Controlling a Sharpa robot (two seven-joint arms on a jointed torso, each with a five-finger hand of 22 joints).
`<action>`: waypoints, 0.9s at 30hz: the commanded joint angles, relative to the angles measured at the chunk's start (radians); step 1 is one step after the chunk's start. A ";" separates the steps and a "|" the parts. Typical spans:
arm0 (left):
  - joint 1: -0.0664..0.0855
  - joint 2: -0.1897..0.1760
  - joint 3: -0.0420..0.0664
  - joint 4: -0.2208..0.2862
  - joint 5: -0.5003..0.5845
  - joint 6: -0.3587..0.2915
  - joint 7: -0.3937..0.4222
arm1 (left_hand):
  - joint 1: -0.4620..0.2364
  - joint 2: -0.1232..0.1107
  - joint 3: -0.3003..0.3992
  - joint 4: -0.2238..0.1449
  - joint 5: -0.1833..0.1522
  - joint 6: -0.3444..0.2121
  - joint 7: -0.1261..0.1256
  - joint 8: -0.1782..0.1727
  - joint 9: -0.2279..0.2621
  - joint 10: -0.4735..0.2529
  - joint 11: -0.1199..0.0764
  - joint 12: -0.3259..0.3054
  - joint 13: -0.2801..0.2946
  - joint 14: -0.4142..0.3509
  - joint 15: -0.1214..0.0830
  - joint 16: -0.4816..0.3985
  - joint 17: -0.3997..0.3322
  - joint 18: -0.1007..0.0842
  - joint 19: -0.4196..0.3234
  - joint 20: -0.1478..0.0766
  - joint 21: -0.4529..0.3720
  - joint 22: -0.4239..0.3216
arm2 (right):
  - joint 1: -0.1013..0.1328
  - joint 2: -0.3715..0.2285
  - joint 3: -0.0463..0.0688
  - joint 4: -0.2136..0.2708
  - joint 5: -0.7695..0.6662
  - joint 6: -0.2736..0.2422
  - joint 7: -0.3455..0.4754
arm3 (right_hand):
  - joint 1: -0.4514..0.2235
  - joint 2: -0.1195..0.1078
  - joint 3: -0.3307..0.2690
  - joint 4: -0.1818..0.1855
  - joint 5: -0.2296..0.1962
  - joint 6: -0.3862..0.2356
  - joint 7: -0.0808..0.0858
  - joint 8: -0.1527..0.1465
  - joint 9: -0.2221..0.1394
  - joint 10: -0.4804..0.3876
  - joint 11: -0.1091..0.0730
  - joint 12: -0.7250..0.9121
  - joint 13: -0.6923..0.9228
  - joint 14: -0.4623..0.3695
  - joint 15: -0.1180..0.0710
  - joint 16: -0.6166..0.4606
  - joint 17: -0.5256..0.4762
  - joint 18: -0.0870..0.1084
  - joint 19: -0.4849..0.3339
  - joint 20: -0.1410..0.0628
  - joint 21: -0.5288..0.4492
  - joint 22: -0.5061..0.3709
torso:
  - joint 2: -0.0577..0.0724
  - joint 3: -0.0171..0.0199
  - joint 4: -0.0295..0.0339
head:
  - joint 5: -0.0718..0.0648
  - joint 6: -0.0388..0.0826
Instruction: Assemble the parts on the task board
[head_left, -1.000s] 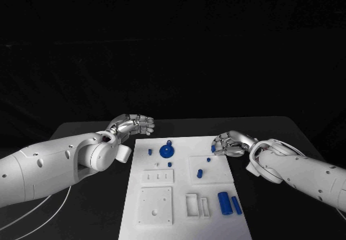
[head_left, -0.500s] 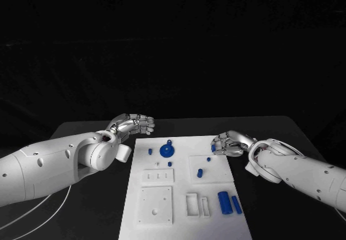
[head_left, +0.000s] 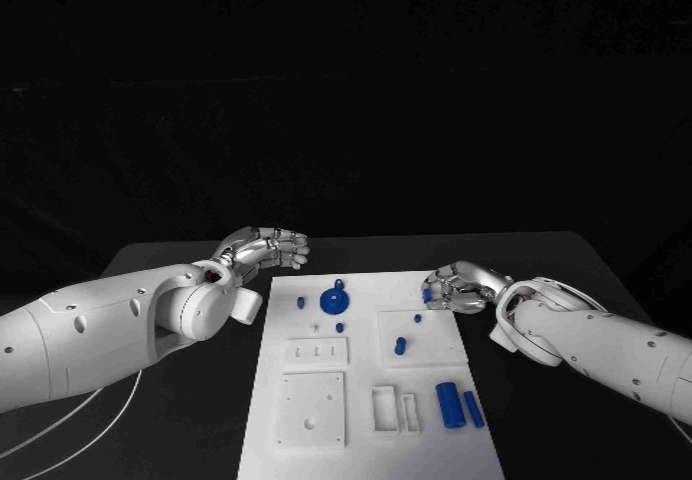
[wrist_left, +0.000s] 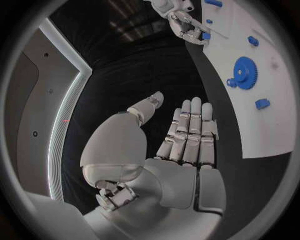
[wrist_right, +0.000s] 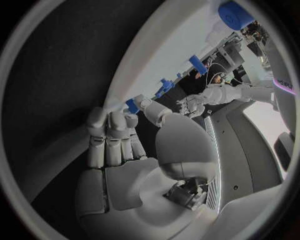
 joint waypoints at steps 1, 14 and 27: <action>0.000 0.001 0.001 0.003 -0.005 0.015 0.005 | -0.005 0.002 -0.003 -0.005 0.001 0.005 0.007 0.001 -0.001 0.002 0.003 -0.001 -0.002 0.002 0.002 -0.002 0.001 0.009 -0.001 -0.004 0.001 0.019 | -0.001 0.001 0.000 0.000 -0.011 0.013 0.007 | -0.005 0.008 0.008 0.002 -0.005 0.133 0.017 0.006 0.001 -0.029 -0.001 0.000 0.001 -0.002 -0.008 -0.002 0.002 0.100 0.000 -0.003 0.000 0.016 | 0.000 0.0005 -0.0001 | 0.000 0.000; 0.000 0.000 0.001 0.004 -0.006 0.016 0.005 | -0.005 0.002 -0.003 -0.005 0.001 0.005 0.007 0.001 -0.001 0.002 0.003 -0.001 -0.002 0.002 0.002 -0.003 0.001 0.009 -0.002 -0.004 0.001 0.019 | -0.001 0.003 0.000 0.000 -0.013 0.004 0.003 | -0.014 0.017 0.033 0.016 -0.005 0.160 0.008 0.021 0.008 -0.028 -0.009 0.001 0.003 -0.003 -0.015 -0.002 0.003 0.100 0.000 -0.004 0.003 0.017 | 0.001 0.0005 -0.0006 | 0.001 -0.001; 0.001 -0.002 0.001 0.006 -0.008 0.015 0.004 | -0.005 0.003 -0.003 -0.006 0.001 0.005 0.007 0.001 -0.001 0.002 0.002 -0.001 -0.002 0.002 0.002 -0.003 0.001 0.009 -0.002 -0.004 0.001 0.019 | -0.001 0.004 0.000 0.002 -0.012 -0.032 -0.008 | -0.014 0.019 0.055 0.021 -0.005 0.189 -0.004 0.040 0.020 -0.024 -0.020 0.001 0.003 -0.002 -0.026 -0.003 0.004 0.100 0.001 -0.006 0.005 0.016 | 0.001 -0.0002 0.0000 | -0.001 -0.003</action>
